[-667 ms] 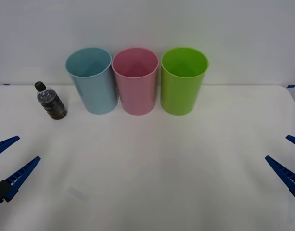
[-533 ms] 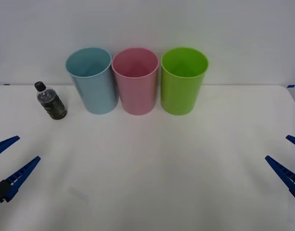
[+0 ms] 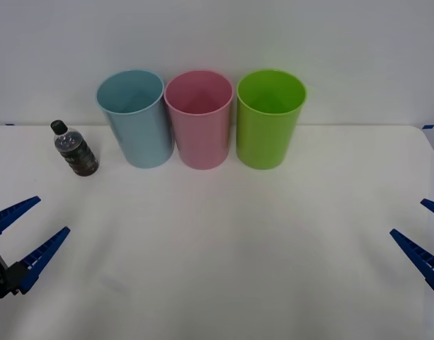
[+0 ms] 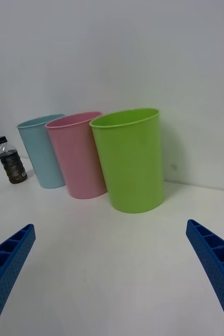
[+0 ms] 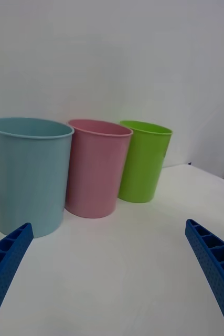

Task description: Grasp the object on the table and drop it into the matching bin: aluminum can to the light blue bin, PET bottle to the pink bin.

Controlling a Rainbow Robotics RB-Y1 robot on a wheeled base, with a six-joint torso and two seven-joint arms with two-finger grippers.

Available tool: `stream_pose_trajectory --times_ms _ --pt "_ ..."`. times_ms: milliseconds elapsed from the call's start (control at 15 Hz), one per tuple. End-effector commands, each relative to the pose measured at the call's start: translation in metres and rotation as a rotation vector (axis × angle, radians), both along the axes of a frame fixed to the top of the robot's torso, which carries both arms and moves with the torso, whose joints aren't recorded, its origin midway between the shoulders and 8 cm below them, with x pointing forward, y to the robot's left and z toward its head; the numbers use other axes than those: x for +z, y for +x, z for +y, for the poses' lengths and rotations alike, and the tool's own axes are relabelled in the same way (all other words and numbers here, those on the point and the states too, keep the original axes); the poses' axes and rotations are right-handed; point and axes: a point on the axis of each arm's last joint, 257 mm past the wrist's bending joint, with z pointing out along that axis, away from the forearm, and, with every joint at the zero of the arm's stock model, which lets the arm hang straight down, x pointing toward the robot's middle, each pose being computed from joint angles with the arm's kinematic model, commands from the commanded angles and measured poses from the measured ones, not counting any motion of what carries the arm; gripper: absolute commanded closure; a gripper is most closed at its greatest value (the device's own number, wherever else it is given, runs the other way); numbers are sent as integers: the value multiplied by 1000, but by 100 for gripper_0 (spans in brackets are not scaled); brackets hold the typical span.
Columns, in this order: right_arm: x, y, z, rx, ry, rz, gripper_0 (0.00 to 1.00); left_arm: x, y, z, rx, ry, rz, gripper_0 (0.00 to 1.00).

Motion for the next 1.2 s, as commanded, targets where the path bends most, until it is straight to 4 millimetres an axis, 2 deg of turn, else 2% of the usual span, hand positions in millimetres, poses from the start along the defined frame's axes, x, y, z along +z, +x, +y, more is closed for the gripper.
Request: stream_pose_trajectory --times_ms 67,267,600,933,1067,1200 --pt "0 0 0 0 0 0 0 -10 14 13 83 18 24 0" --pt "0 0 0 0 0 0 0 -22 28 27 165 50 50 0" --pt "0 0 0 0 0 0 0 -39 49 36 275 57 83 0" --pt "0 0 0 0 0 0 0 -56 62 70 446 55 131 0" --pt "0 0 0 0 0 0 0 -61 69 71 478 49 145 0" --pt "0 0 0 0 0 0 0 -66 78 64 492 41 155 0"
